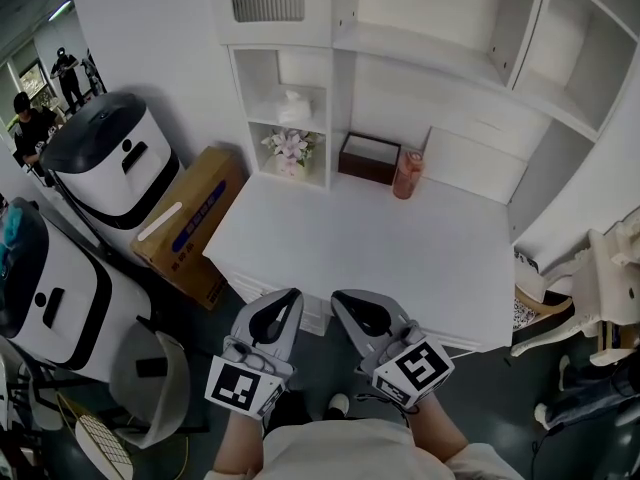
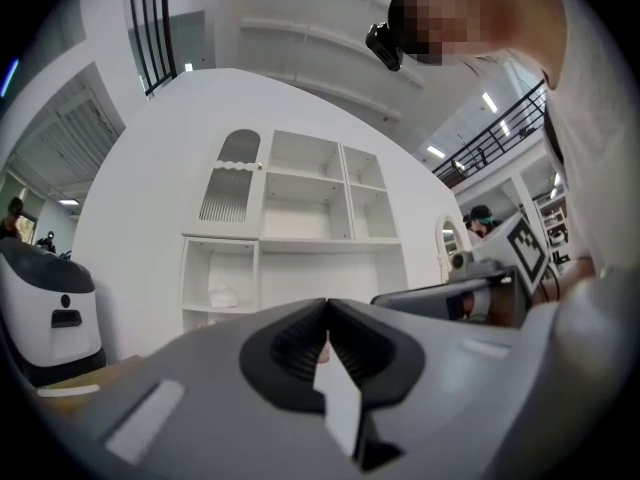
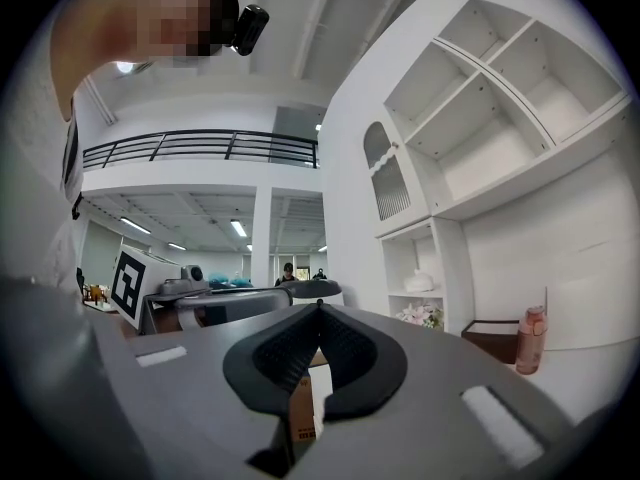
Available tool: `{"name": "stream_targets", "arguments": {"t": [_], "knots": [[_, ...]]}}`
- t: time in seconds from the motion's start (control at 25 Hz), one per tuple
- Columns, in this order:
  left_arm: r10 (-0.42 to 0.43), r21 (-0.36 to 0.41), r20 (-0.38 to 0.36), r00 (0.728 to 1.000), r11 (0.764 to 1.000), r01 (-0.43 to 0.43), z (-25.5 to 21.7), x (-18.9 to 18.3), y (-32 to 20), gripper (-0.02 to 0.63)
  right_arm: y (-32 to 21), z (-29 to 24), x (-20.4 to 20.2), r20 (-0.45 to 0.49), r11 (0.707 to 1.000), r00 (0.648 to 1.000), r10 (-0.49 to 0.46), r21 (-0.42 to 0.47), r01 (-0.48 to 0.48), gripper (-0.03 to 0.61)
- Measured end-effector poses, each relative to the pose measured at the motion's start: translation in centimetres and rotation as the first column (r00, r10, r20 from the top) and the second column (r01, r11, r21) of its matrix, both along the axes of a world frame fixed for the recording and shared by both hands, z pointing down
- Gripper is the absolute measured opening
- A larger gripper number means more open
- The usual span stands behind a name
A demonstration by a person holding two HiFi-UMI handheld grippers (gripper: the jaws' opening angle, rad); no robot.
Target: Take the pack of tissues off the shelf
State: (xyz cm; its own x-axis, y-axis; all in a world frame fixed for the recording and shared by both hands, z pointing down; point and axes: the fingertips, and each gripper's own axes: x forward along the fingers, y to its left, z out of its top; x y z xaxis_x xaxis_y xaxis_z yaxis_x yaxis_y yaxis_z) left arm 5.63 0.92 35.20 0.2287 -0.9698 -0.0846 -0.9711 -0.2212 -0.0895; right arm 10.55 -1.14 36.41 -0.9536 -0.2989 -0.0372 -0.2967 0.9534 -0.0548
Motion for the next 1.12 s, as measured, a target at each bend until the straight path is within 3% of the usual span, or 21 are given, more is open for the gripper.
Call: {"name": "stream_targets", "arguments": {"t": [0.48, 1.12], "knots": [[0.035, -0.01, -0.005, 0.999, 0.999, -0.035, 0.2, -2.8, -2.9, 0.002, -2.9, 0.2, -2.6, -0.005, 0.999, 0.999, 0.042, -0.013, -0.042, 0.0], [0.139, -0.019, 0.005, 0.99, 0.99, -0.139, -0.7, -11.2, -9.0, 0.002, -8.5, -0.7, -11.1, 0.0, 0.991, 0.991, 0.135, -0.02, -0.135, 0.0]]}}
